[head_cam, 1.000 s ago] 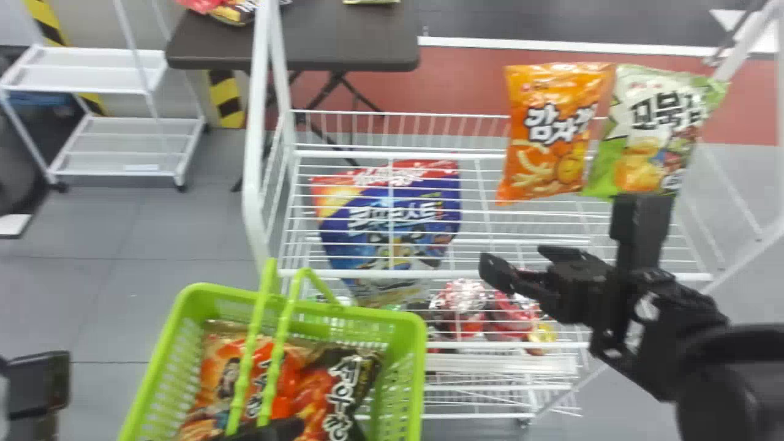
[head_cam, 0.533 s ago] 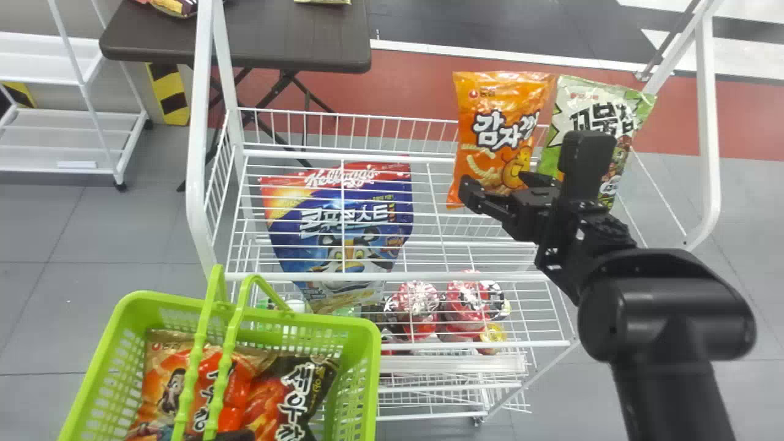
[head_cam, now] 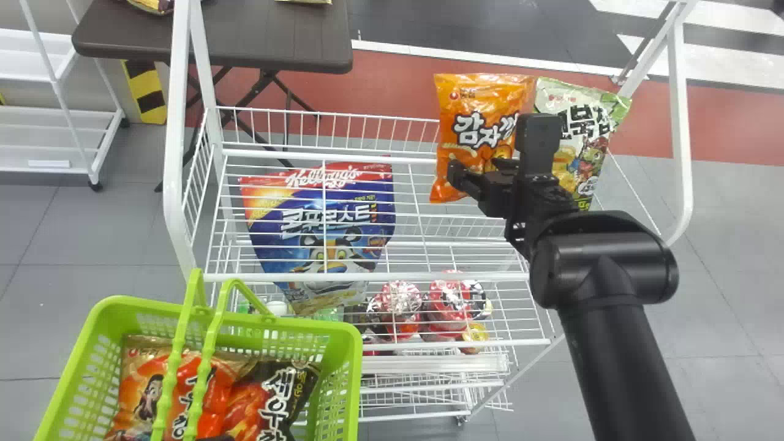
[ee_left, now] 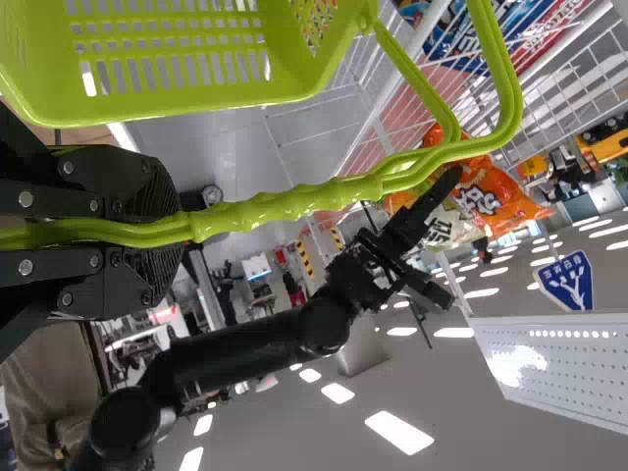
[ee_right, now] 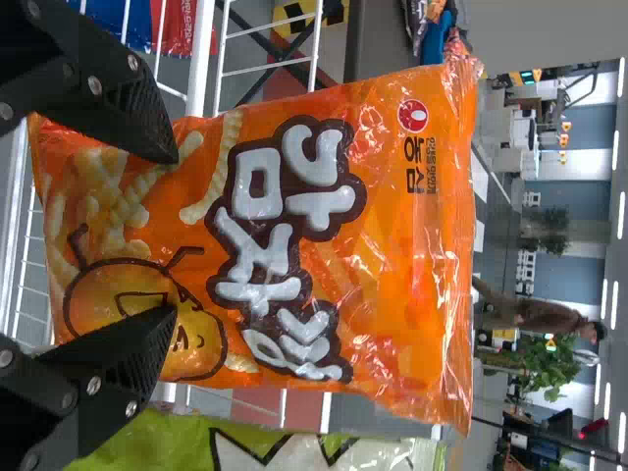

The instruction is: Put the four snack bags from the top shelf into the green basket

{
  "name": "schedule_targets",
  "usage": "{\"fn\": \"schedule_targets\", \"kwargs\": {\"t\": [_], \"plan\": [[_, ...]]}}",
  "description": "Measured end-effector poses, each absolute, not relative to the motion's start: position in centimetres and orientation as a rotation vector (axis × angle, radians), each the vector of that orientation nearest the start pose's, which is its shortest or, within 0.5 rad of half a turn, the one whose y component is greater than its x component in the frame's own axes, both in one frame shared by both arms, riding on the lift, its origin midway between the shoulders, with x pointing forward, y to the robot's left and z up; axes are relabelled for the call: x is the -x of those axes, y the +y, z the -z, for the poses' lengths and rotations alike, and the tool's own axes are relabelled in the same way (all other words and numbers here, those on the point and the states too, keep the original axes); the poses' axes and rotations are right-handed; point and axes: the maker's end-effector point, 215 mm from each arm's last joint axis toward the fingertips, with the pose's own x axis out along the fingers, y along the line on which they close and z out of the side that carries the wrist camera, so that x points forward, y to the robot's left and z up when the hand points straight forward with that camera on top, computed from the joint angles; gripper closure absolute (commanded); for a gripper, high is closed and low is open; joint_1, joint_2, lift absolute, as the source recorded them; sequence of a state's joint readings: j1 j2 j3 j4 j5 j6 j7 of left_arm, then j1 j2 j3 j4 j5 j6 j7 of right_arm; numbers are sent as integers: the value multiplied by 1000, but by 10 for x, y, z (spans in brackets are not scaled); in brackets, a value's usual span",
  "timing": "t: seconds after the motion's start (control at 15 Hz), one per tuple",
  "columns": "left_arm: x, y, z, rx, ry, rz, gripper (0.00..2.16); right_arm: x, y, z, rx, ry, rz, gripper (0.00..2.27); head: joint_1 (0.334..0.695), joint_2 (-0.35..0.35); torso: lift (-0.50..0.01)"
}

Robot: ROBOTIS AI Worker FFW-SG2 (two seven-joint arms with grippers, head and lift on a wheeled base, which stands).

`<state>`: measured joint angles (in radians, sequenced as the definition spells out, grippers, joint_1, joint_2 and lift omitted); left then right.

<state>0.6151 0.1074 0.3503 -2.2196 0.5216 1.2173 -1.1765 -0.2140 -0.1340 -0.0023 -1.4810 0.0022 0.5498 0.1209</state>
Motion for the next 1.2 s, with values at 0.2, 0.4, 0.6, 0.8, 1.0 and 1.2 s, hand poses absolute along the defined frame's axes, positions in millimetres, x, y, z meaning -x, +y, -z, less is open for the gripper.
{"fn": "schedule_targets", "kwargs": {"t": [0.2, 0.4, 0.6, 0.8, 1.0, 1.2], "plan": [[-222, 129, 389, 921, 782, 999, 2138, -637, -268, 421, 99, 436, -56, 2253, 695, -183, -1], [-221, 131, 392, 929, 785, 994, 2138, -632, -265, 414, 100, 393, -58, 2253, 695, -175, -1], [-221, 133, 394, 938, 787, 991, 2138, -620, -263, 405, 94, 354, -62, 2253, 695, -173, -1], [-221, 134, 394, 939, 787, 992, 2138, -598, -258, 394, 68, 321, -78, 2253, 695, -174, -1], [-222, 134, 394, 939, 786, 992, 2138, -561, -238, 368, 20, 279, -126, 2253, 695, -155, -1], [-223, 134, 393, 939, 785, 993, 2138, -510, -206, 331, -35, 256, -198, 2253, 695, -126, -1]]}}
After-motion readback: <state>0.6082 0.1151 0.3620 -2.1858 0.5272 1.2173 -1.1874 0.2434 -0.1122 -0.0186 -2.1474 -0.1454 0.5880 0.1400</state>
